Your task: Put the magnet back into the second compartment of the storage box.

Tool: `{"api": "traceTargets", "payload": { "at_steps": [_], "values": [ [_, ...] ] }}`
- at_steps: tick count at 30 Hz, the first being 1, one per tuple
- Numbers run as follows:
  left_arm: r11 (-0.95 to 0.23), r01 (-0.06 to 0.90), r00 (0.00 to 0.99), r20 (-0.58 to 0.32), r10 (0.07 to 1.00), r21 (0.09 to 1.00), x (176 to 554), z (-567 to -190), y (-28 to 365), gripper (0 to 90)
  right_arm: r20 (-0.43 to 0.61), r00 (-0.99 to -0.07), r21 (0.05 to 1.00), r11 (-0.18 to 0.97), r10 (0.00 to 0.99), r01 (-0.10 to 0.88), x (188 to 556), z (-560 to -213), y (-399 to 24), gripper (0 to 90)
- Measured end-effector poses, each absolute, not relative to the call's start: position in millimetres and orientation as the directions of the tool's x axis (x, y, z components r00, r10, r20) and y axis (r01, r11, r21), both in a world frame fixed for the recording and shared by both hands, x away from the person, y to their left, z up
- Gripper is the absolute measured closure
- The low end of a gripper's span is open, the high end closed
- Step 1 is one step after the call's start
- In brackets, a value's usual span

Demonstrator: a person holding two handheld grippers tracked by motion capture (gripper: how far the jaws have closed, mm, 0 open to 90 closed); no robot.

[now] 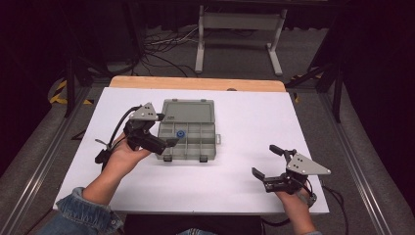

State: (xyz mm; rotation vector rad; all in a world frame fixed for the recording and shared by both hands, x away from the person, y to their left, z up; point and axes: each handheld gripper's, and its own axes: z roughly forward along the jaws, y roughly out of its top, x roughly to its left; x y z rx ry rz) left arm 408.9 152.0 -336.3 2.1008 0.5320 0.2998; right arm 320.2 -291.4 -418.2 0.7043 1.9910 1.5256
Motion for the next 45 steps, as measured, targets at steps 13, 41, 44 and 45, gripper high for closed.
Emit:
{"api": "traceTargets", "payload": {
  "at_steps": [13, 41, 44, 45],
  "values": [
    [-0.312, 0.143, 0.857, 0.040, 0.514, 0.939, 364, -359, 187, 2.6, -0.098, -0.724, 0.970, 0.227, 0.683, 0.083, 320, -418, -292, 3.0],
    [-0.158, 0.055, 0.797, 0.052, 0.602, 0.986, 335, -431, 236, 1.3, -0.106, -0.728, 0.972, 0.224, 0.677, 0.067, 319, -417, -294, 2.4],
    [-0.159, 0.051, 0.801, 0.055, 0.596, 0.986, 334, -431, 238, 1.2, -0.105, -0.730, 0.972, 0.224, 0.675, 0.067, 319, -418, -294, 2.4],
    [-0.148, 0.053, 0.800, 0.047, 0.598, 0.988, 334, -431, 239, 1.2, -0.105, -0.730, 0.973, 0.223, 0.675, 0.066, 319, -418, -293, 2.4]
  ]
}}
